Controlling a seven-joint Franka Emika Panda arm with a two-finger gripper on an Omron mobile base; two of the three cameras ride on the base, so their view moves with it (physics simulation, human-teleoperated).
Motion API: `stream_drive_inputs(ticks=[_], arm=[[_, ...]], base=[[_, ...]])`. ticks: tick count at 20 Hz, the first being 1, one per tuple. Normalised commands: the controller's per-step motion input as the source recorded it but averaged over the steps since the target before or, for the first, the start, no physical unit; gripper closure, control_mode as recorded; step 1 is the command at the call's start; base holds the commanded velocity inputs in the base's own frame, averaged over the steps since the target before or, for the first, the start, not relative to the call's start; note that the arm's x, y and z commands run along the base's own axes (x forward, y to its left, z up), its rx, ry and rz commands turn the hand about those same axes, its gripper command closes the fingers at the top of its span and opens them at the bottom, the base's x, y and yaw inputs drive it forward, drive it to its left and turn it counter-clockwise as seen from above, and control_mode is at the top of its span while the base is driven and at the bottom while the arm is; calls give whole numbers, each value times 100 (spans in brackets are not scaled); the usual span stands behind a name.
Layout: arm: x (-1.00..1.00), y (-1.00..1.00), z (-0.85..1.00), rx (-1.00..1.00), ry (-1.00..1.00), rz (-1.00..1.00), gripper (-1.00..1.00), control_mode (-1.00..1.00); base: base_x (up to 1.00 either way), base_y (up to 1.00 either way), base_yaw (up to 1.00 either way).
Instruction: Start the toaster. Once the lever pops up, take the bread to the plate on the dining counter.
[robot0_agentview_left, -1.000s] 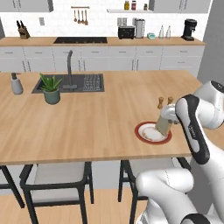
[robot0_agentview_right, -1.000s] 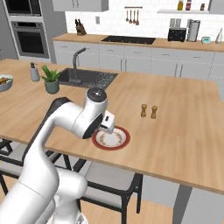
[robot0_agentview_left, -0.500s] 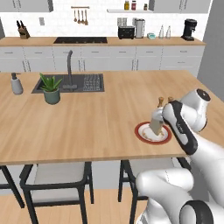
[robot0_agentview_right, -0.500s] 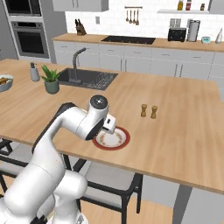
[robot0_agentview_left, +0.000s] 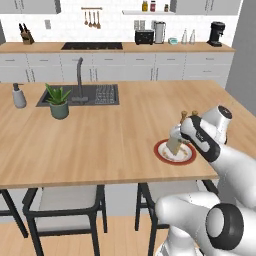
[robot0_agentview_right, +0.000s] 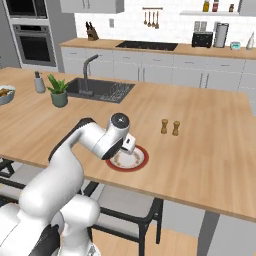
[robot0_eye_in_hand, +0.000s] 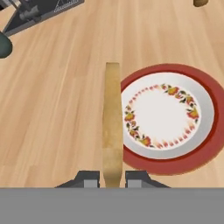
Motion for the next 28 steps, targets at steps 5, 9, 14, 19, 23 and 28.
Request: stream_drive_inputs(ticks=[5, 9, 14, 19, 23, 28], arm=[[11, -7, -30, 7, 0, 0, 100, -100], [20, -4, -17, 6, 0, 0, 100, -100], [30, -7, -19, 6, 0, 0, 100, -100], [22, -4, -17, 3, 0, -2, 100, -100], [14, -6, -20, 2, 0, -2, 100, -100], [9, -9, -22, 0, 0, -2, 100, -100]], base=[[0, 0, 0], [0, 0, 0], [0, 0, 0], [0, 0, 0], [0, 0, 0], [0, 0, 0]])
